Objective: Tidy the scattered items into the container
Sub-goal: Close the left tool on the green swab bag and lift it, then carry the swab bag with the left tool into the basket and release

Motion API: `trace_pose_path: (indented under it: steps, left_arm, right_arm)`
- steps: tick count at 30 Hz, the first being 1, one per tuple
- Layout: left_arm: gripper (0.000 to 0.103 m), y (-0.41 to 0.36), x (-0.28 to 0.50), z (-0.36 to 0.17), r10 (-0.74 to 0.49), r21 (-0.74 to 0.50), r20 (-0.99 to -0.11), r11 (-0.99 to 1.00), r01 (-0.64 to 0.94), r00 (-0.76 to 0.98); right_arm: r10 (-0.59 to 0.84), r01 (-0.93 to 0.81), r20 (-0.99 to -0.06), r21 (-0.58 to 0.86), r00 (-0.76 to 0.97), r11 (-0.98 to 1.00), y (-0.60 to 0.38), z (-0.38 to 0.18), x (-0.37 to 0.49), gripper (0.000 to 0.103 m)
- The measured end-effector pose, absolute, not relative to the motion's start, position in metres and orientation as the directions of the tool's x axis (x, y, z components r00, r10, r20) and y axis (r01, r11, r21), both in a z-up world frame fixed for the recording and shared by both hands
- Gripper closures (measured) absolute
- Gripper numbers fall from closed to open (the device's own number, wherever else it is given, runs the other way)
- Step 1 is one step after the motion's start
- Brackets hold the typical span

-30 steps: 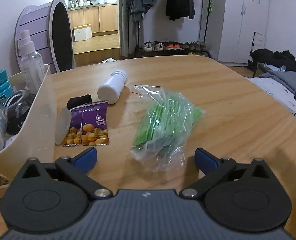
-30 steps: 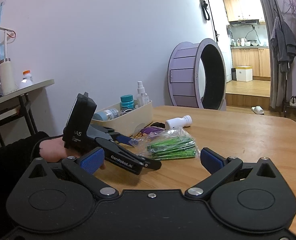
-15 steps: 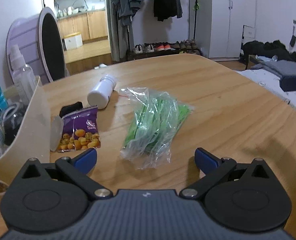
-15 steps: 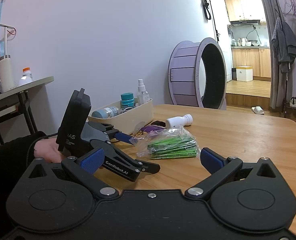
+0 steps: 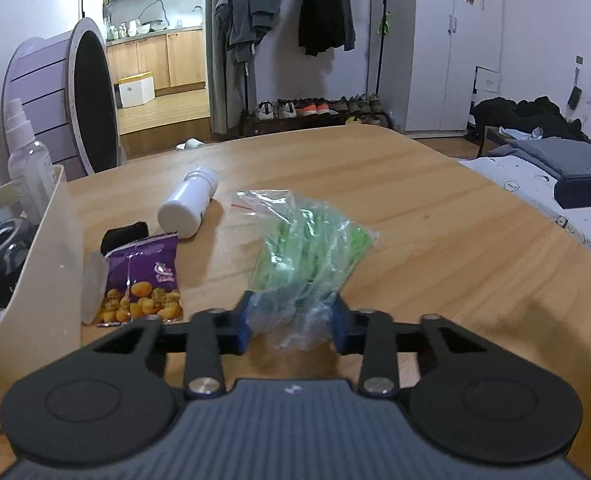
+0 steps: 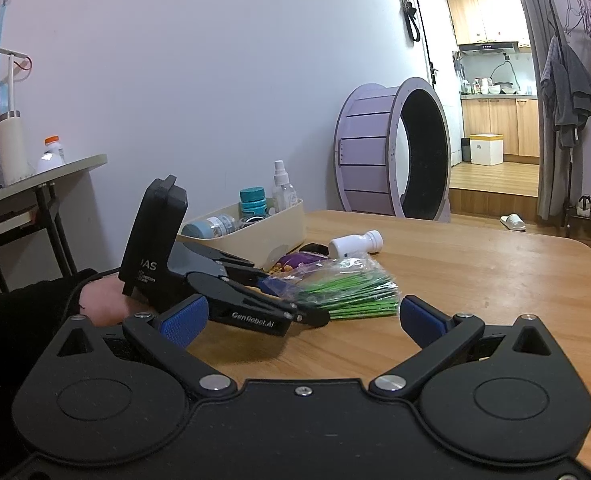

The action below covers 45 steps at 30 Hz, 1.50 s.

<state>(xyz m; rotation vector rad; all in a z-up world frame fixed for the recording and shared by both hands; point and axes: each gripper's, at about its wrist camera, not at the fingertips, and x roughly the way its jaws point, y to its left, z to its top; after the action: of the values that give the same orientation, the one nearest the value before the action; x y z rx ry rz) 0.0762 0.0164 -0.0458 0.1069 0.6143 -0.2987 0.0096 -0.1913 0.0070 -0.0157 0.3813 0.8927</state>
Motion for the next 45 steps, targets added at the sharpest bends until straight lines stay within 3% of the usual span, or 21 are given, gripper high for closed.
trace_pose_path:
  steps: [4, 15, 28, 37, 45]
  left_arm:
    - [0.091, 0.016, 0.072, -0.041, -0.270, 0.000, -0.552, 0.946, 0.324, 0.789]
    - [0.095, 0.045, 0.052, 0.001, -0.287, -0.046, -0.401, 0.955, 0.294, 0.870]
    - [0.100, 0.131, 0.024, 0.057, -0.141, -0.152, -0.190, 0.982, 0.113, 0.972]
    - [0.100, 0.156, 0.024, 0.060, -0.025, -0.151, -0.254, 0.988, -0.015, 0.967]
    - [0.098, 0.147, 0.054, 0.038, -0.149, -0.196, -0.379, 0.978, 0.079, 0.913]
  right_arm:
    - [0.754, -0.760, -0.328, 0.143, 0.568, 0.635, -0.192, 0.008, 0.009, 0.000]
    - [0.757, -0.759, -0.311, 0.146, 0.574, 0.635, -0.188, 0.010, 0.007, 0.000]
    - [0.776, -0.781, -0.323, 0.147, 0.542, 0.606, -0.166, 0.007, 0.011, 0.000]
    - [0.772, -0.781, -0.345, 0.149, 0.533, 0.606, -0.161, 0.003, 0.011, 0.000]
    - [0.772, -0.785, -0.360, 0.146, 0.524, 0.601, -0.158, 0.002, 0.008, 0.000]
